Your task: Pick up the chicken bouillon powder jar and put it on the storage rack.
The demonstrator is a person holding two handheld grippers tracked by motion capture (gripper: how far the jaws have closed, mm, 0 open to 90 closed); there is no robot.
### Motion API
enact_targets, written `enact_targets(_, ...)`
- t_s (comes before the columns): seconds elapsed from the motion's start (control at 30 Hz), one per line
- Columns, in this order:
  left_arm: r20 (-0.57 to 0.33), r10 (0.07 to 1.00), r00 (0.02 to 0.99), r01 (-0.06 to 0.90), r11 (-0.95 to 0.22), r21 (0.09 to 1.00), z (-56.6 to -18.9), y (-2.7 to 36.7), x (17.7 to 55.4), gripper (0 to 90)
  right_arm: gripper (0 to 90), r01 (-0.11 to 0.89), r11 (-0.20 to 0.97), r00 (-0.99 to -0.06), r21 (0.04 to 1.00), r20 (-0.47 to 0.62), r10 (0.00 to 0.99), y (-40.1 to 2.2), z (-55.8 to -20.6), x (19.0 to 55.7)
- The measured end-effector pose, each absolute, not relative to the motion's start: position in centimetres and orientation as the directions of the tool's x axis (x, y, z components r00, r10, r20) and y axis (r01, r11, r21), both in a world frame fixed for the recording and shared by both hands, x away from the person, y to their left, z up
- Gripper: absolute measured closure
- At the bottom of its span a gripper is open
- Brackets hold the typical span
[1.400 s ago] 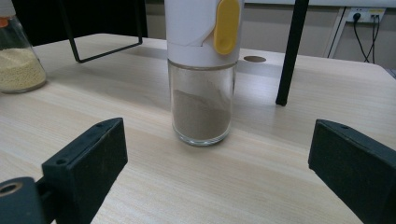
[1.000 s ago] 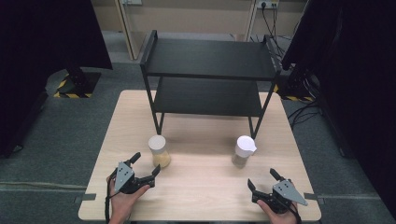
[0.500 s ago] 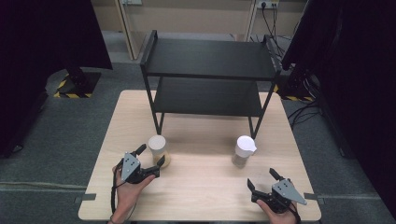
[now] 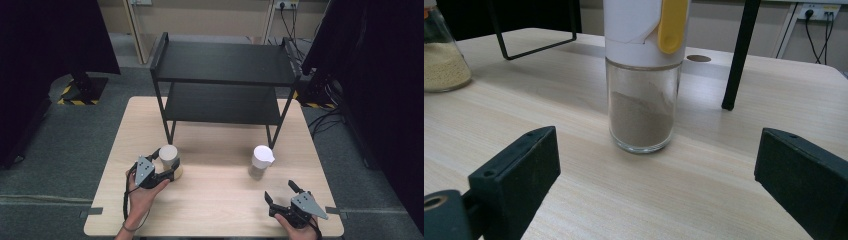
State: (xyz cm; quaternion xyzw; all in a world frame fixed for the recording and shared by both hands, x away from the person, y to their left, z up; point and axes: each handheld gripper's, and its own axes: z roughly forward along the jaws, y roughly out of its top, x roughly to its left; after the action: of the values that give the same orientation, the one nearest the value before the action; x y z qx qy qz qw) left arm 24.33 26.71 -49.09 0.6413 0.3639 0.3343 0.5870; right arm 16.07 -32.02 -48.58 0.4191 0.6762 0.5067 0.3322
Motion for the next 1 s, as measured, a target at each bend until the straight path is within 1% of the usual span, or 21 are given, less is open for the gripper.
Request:
enact_targets(0.13, 0.002, 0.864, 0.504, 0.063, -0.039, 0.997, -49.4, 26.6, 24.4, 32.8, 4.6, 0.229, 0.134, -0.428, 0.964, -0.024, 0.904, -32.0, -48.6, 16.1)
enact_targets(0.17, 0.002, 0.864, 0.504, 0.063, -0.039, 0.997, -49.4, 26.6, 24.4, 33.1, 4.6, 0.229, 0.134, -0.428, 0.964, -0.024, 0.904, -32.0, -48.6, 16.1)
enact_targets(0.67, 0.020, 0.868, 0.497, 0.069, -0.063, 0.996, -48.8, 26.3, 24.2, 33.6, 4.6, 0.229, 0.132, -0.426, 0.964, -0.023, 0.904, -32.0, -48.6, 16.1)
enact_targets(0.87, 0.011, 0.872, 0.490, 0.054, -0.042, 0.998, -48.3, 26.2, 23.8, 33.6, 4.6, 0.228, 0.135, -0.426, 0.964, -0.026, 0.904, -32.0, -48.6, 16.1)
enact_targets(1.0, 0.020, 0.874, 0.485, 0.035, -0.042, 0.998, -47.6, 26.1, 23.6, 33.6, 4.6, 0.229, 0.133, -0.425, 0.964, -0.023, 0.905, -32.0, -48.6, 16.1)
